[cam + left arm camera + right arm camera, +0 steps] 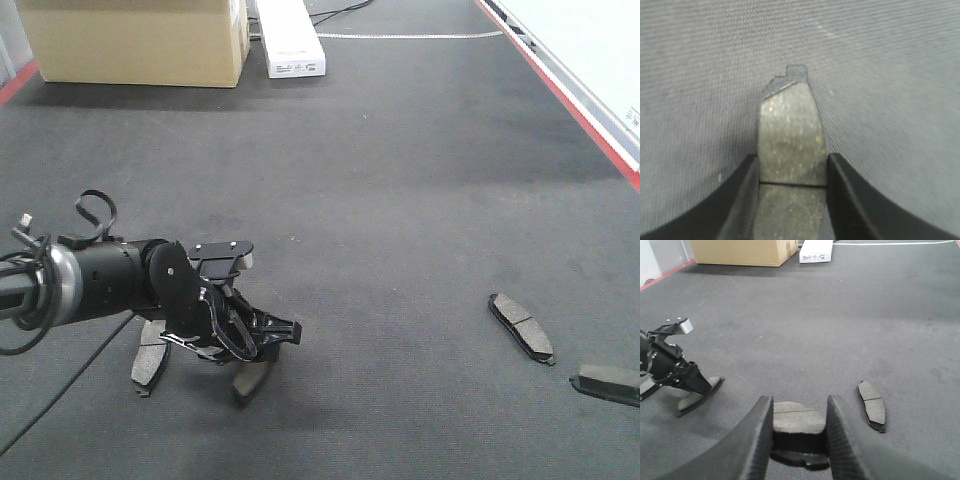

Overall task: Move and align brake pads A on conveyor
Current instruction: 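Lower the left gripper and release its brake pad onto the belt, then raise the open left gripper away from the placed pad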

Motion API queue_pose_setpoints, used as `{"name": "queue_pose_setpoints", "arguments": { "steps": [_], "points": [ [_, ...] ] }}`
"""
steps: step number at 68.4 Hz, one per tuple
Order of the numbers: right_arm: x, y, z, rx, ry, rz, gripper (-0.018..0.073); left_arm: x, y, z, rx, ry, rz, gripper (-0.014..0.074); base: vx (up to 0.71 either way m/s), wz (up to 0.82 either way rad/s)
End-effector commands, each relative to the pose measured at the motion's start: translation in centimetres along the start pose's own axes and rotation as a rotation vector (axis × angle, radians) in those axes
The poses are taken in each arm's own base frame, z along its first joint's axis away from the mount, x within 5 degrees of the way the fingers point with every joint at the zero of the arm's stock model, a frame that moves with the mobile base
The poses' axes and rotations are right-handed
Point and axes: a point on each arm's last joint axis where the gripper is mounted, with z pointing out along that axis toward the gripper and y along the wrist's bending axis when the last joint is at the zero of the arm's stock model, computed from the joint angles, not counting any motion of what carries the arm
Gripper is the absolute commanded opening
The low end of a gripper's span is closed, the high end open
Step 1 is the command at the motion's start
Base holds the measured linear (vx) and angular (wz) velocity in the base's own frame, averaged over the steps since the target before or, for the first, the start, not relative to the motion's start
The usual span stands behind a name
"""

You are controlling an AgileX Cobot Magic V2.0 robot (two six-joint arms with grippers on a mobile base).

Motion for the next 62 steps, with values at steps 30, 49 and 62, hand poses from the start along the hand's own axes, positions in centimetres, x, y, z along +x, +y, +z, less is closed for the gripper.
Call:
{"name": "queue_pose_setpoints", "arguments": {
  "steps": [30, 49, 62],
  "points": [
    [-1.6, 0.1, -0.3, -0.007, -0.116, -0.009, -0.0004, -2.7, -3.1, -9.4, 0.052, -0.272, 0.131, 0.0421, 0.00, 0.00],
    [-1.6, 0.1, -0.3, -0.007, -0.116, -0.009, -0.0004, -0.5, -3.7, -18.1, 0.013, -0.421, 0.263, 0.0372, 0.00, 0.00],
    [-1.6, 0.1, -0.3, -0.007, -0.116, -0.009, -0.0004, 3.9, -2.7, -23.1, 0.001, -0.537, 0.261, 0.0372, 0.00, 0.00]
  ]
}}
